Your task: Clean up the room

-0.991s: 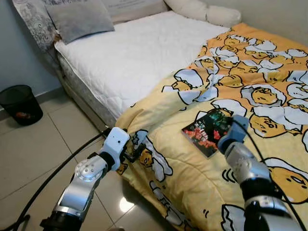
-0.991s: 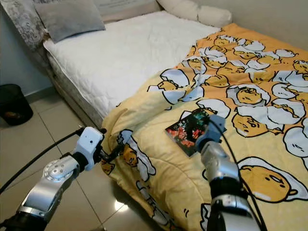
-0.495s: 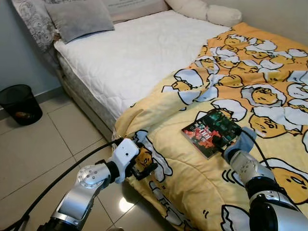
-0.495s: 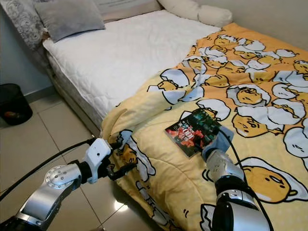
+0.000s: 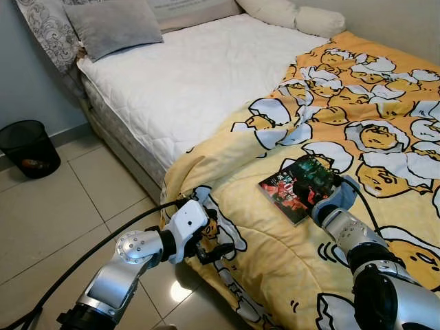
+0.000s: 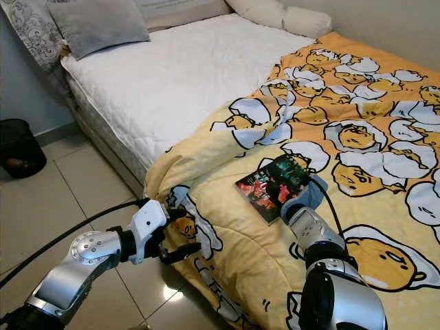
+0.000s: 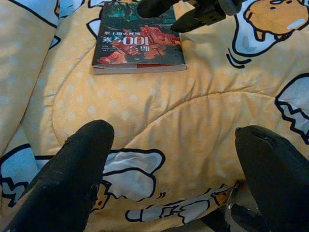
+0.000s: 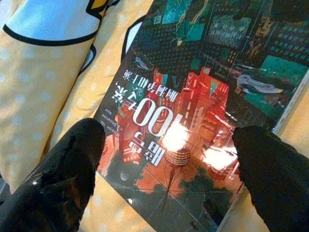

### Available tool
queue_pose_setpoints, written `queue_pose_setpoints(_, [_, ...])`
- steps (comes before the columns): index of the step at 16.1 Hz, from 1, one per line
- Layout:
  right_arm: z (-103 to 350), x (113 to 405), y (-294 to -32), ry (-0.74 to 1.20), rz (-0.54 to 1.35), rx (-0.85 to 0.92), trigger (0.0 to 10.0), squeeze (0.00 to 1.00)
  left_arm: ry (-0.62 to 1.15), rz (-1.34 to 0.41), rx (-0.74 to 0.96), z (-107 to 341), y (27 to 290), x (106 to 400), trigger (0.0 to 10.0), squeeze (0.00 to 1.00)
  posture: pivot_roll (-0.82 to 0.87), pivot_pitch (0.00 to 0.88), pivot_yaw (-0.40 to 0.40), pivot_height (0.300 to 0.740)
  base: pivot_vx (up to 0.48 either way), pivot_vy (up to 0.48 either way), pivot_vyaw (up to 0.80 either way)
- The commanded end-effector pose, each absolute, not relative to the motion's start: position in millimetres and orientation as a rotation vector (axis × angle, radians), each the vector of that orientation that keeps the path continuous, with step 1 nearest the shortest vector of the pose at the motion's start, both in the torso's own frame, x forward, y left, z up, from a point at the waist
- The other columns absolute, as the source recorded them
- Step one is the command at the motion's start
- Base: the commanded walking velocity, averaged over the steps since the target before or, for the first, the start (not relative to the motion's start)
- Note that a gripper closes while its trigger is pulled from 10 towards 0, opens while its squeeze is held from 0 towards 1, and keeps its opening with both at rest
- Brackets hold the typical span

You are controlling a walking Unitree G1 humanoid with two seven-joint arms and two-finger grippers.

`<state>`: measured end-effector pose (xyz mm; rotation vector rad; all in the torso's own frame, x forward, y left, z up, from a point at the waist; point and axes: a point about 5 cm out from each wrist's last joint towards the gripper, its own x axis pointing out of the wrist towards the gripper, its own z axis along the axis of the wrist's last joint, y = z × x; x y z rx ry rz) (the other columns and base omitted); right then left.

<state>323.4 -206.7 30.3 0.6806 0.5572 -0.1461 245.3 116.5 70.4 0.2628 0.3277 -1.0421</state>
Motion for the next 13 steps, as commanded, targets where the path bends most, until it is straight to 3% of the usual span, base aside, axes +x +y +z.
queue_pose_setpoints(1, [31,324,-209,0.549,-0.15,0.691,10.0,0.0,0.336,-1.044,0.259,70,118,246,10.0,1.0,0.08,0.0,-0.018,0.74,0.0,0.0,0.0])
queue_pose_setpoints(8, [16,311,-223,0.564,-0.27,0.679,10.0,0.0,0.355,-1.046,0.274,69,122,244,10.0,1.0,0.11,0.0,-0.022,0.74,0.0,0.0,0.0])
queue_pose_setpoints(13, [15,311,-213,0.541,-0.243,0.768,10.0,0.0,0.354,-1.054,0.28,72,123,246,10.0,1.0,0.13,0.0,0.004,0.74,0.0,0.0,0.0])
